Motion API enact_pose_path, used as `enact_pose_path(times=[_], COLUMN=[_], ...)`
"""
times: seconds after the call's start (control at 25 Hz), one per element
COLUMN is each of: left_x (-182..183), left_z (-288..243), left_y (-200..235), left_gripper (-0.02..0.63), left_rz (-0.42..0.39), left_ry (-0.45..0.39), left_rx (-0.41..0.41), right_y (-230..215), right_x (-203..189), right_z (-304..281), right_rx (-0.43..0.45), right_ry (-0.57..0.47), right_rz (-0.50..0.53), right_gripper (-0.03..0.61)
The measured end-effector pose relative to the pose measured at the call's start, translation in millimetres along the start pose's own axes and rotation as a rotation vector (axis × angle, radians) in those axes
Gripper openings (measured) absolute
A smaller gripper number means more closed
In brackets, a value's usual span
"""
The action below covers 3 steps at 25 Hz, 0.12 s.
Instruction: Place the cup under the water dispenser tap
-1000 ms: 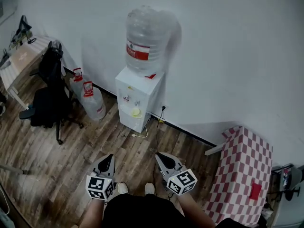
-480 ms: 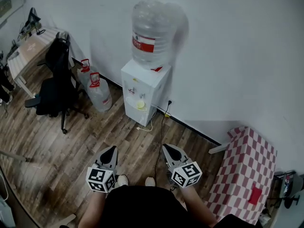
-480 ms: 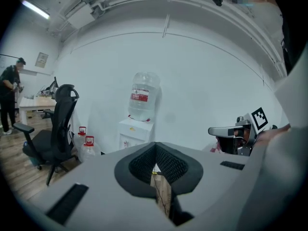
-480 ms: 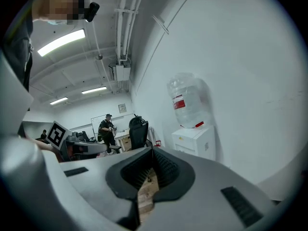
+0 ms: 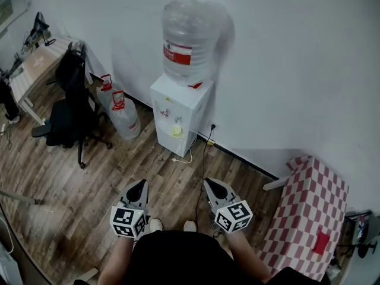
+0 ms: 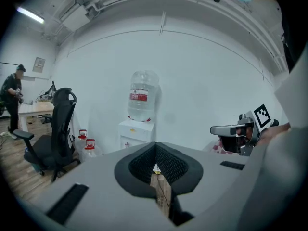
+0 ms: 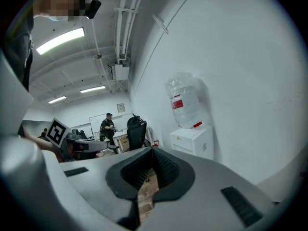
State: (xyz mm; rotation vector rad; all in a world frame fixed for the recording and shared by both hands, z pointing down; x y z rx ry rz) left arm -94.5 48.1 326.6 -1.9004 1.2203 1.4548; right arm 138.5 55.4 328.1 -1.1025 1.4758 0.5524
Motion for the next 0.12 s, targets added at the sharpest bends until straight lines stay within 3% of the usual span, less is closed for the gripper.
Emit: enact_pose_path(times=[0.12], left_x=[0.2], left_z=[-4.6], left_y=[0.9], left_gripper=[0.014], left_rz=[-0.009], left_ry=[0.004], left_rx=[0.003], right_y=[-3.8], right_x=[-1.0], right_z=[-2.2], right_rx=[-0.003], right_ry=[0.004], right_rz=[0.002], right_gripper=[0.021])
Point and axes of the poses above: the fingertips, and each gripper's own axes: z backward along the fingers, y to its left, x out of its top, the point moved 3 cm from there along z, backward along the fingers, and after that the axes turned 3 degrees about -x, right-handed, at the moved point
